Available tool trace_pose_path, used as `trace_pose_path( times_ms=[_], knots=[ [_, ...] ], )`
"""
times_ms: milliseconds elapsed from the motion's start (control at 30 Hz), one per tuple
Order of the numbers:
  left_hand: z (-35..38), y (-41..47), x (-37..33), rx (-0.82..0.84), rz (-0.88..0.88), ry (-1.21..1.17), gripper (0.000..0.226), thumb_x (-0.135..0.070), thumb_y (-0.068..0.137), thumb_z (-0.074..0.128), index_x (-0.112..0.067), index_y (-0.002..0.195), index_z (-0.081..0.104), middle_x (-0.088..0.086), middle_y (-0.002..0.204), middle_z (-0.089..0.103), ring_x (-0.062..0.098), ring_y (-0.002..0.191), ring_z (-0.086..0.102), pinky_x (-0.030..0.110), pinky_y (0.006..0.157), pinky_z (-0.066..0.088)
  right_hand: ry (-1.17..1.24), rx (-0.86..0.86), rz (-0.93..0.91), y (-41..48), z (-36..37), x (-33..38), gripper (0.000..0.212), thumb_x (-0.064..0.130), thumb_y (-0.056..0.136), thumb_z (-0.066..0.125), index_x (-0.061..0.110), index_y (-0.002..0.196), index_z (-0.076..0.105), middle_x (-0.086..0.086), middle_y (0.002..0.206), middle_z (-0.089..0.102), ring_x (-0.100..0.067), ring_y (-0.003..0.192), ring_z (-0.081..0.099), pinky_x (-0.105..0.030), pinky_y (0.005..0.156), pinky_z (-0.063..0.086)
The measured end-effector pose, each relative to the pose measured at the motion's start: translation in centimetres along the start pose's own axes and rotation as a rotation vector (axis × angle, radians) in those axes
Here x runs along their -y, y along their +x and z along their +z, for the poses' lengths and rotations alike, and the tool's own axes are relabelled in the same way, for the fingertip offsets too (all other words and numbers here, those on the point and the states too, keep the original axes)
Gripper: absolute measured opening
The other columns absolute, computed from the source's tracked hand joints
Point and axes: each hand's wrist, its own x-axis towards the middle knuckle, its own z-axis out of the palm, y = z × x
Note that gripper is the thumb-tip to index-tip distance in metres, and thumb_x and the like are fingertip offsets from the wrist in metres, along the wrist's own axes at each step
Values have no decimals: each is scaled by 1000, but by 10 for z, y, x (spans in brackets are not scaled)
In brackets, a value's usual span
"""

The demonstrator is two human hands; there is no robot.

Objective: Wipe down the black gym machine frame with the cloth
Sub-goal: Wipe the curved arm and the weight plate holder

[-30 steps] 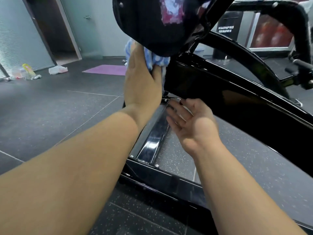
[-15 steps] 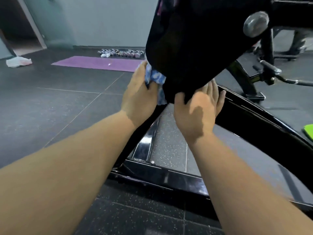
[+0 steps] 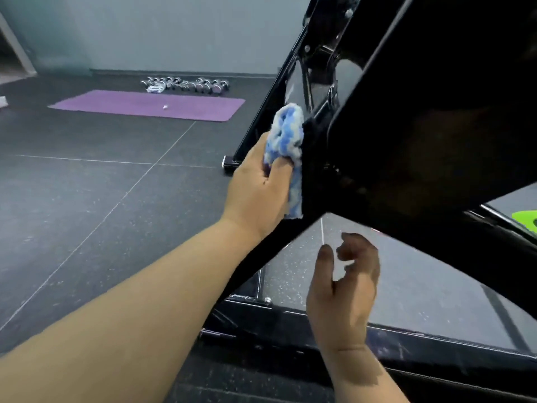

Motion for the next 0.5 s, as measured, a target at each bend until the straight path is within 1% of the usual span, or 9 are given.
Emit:
trace_pose_path(
  times_ms=[33, 67, 133, 200, 267, 300, 367, 433, 500],
  knots=[
    [-2, 1, 0, 13, 10, -1, 31, -35, 80, 37, -62, 94, 44, -23, 86, 61, -9, 81, 56, 19, 81, 45, 78, 49, 141, -1, 6, 5, 38, 44, 88, 44, 20, 115, 51, 1, 102, 56, -10, 95, 51, -13, 80, 39],
    [-4, 3, 3, 35, 28, 0, 32, -35, 80, 37, -63, 94, 43, -23, 90, 61, -7, 84, 57, 22, 85, 47, 160, 55, 271, 1, 14, 12, 38, 48, 89, 42, 23, 115, 53, 6, 103, 58, -4, 96, 53, -11, 77, 40],
    [-5, 7, 2, 98, 97, -6, 32, -35, 82, 35, -58, 100, 48, -20, 89, 61, 1, 86, 57, 29, 85, 47, 365, -43, 533, 15, 24, 23, 33, 46, 98, 38, 22, 105, 60, 12, 101, 63, 5, 92, 56, -12, 75, 39],
    [-6, 14, -10, 136, 219, -25, 37, -32, 88, 37, -44, 120, 51, -20, 90, 59, 2, 85, 54, 24, 80, 44, 564, -97, 709, 28, 29, 33, 39, 47, 100, 35, 18, 90, 60, 7, 94, 65, -4, 92, 58, -17, 79, 37],
    [0, 19, -16, 147, 309, -56, 38, -31, 96, 41, -31, 134, 48, -18, 96, 57, 2, 90, 53, 16, 76, 40, 751, -92, 772, 30, 33, 38, 42, 52, 99, 33, 24, 80, 58, 12, 78, 67, -5, 86, 62, -22, 80, 38],
    [1, 17, -12, 126, 296, -59, 37, -31, 99, 42, -28, 135, 48, -16, 99, 57, 3, 92, 53, 14, 75, 38, 815, -46, 796, 29, 35, 39, 42, 55, 98, 32, 28, 81, 60, 17, 74, 69, 0, 82, 64, -21, 77, 39],
    [1, 11, 9, 79, 221, -59, 34, -32, 99, 43, -25, 132, 52, -8, 104, 61, 9, 96, 55, 16, 74, 35, 890, 61, 781, 26, 39, 47, 43, 58, 97, 30, 32, 97, 64, 23, 82, 72, 9, 76, 66, -18, 72, 43],
    [-6, -3, 43, 73, 142, -11, 33, -32, 99, 42, -27, 130, 53, -12, 106, 57, 5, 98, 53, 14, 76, 31, 928, 65, 807, 25, 44, 53, 48, 59, 95, 35, 29, 121, 61, 14, 99, 73, 2, 85, 69, -18, 67, 50],
    [-19, -12, 68, 114, 80, 19, 37, -31, 100, 39, -31, 136, 47, -19, 110, 49, 1, 102, 48, 11, 78, 28, 920, 32, 851, 22, 51, 52, 56, 59, 94, 39, 21, 133, 54, 4, 114, 71, -11, 98, 69, -20, 72, 55]
  ],
)
